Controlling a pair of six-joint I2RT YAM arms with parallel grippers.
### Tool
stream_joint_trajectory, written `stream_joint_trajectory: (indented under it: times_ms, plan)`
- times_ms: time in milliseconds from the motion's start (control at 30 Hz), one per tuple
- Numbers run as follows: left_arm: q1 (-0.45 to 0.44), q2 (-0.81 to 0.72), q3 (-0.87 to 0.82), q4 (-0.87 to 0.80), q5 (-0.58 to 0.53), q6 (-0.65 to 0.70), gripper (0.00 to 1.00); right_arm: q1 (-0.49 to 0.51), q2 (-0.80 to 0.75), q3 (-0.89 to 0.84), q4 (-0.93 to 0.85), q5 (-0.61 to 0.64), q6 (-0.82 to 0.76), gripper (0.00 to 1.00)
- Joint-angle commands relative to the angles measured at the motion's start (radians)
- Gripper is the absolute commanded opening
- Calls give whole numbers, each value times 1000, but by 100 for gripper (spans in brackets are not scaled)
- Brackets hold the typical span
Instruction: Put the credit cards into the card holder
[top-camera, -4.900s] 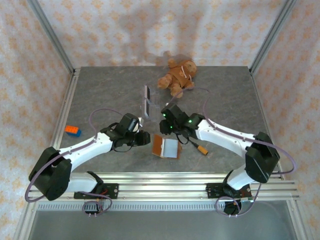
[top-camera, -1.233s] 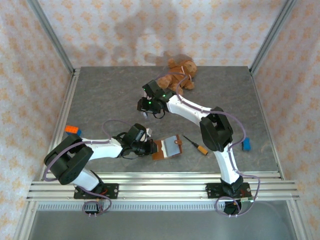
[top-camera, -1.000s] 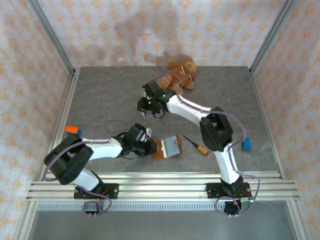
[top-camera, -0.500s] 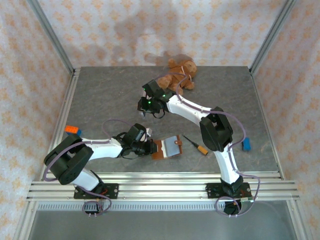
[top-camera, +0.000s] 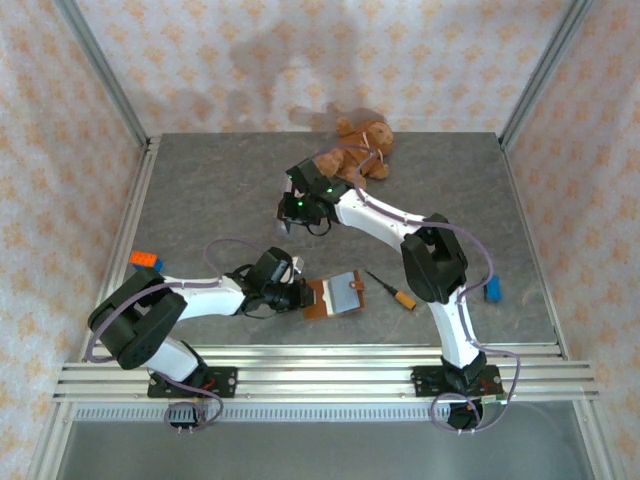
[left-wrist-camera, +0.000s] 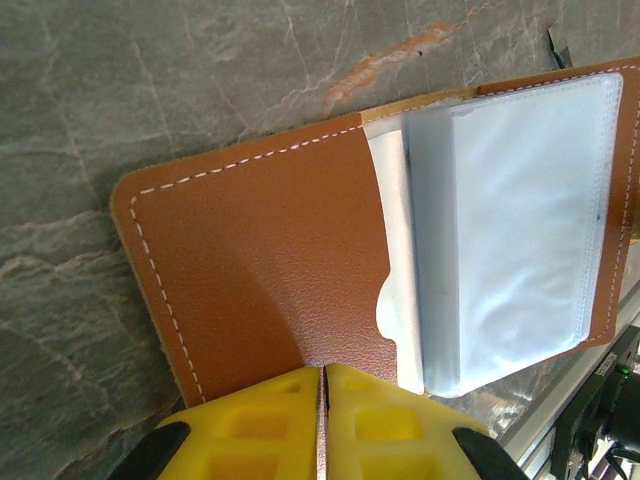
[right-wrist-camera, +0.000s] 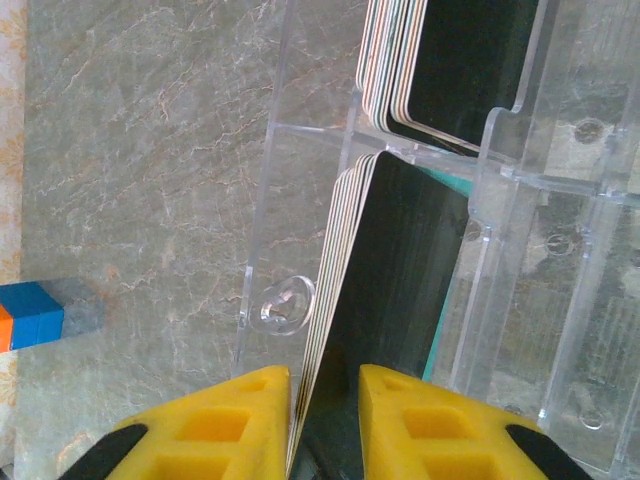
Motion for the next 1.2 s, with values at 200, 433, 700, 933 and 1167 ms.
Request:
stream_joint_trajectory:
  times_ms: [200,433,700,933,1167]
  plan:
    - [9,4,10,-50,-11,24,12,-9,-52,-12,9,-8,-17,13]
    - [12,-1,9,-55,-13,28,12,-10,-67,-29,4,5,-19,12]
    - [21,-11,9,-70,-9,39,12,-12,-85,-36,-9,18,-28,7]
    - [25,-16,8,-70,-9,41,12,-15,-87,-38,-40,47,-39,3]
    - [27,-11,7,-66,-8,40,12,-13,-67,-31,-88,97,-40,2]
